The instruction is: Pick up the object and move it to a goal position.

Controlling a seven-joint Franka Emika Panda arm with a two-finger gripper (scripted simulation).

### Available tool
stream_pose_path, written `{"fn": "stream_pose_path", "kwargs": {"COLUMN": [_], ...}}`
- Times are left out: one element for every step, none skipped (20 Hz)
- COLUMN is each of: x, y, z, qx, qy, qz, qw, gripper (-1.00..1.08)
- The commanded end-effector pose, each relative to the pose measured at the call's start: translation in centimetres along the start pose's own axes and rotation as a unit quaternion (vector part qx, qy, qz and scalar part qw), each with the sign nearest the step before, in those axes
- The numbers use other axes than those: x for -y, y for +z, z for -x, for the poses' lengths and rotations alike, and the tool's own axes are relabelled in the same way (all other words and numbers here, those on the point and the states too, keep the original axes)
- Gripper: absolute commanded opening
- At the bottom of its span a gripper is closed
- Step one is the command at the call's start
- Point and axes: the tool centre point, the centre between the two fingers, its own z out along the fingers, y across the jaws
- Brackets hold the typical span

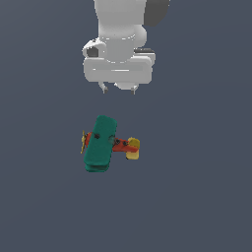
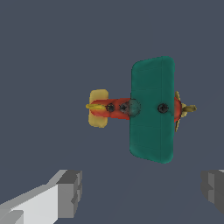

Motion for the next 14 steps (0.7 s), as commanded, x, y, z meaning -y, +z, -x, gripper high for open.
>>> {"fn": "stream_pose_path", "kwargs": {"x": [0.00, 0.00, -0.02, -0.03, -0.06, -0.09, -0.13, -0.17, -0.20, -0.24, -0.26, -0.29, -0.31, -0.34], "y": [0.00, -0.03, -0.09, -0.22, -0.36, -0.54, -0.73, -0.87, -0.95, -0.98, -0.96, -0.88, -0.75, -0.58], "z": [0.00, -0.01, -0.03, -0.05, -0.09, -0.13, -0.18, -0.21, -0.23, -0.24, -0.23, -0.21, -0.18, -0.14], "qx": [0.000, 0.000, -0.001, -0.003, -0.004, -0.006, -0.009, -0.011, -0.012, -0.012, -0.012, -0.011, -0.010, -0.008], "qy": [0.000, 0.000, 0.000, -0.001, -0.001, -0.002, -0.004, -0.005, -0.006, -0.008, -0.010, -0.012, -0.014, -0.017], "qz": [0.000, 0.000, 0.000, 0.000, 0.000, 0.001, 0.001, 0.002, 0.003, 0.004, 0.005, 0.007, 0.008, 0.010], "qw": [1.0000, 1.0000, 1.0000, 1.0000, 1.0000, 1.0000, 1.0000, 0.9999, 0.9999, 0.9999, 0.9999, 0.9998, 0.9998, 0.9998], "gripper": [0.28, 0.28, 0.28, 0.28, 0.28, 0.28, 0.28, 0.28, 0.28, 0.28, 0.28, 0.28, 0.28, 0.28]}}
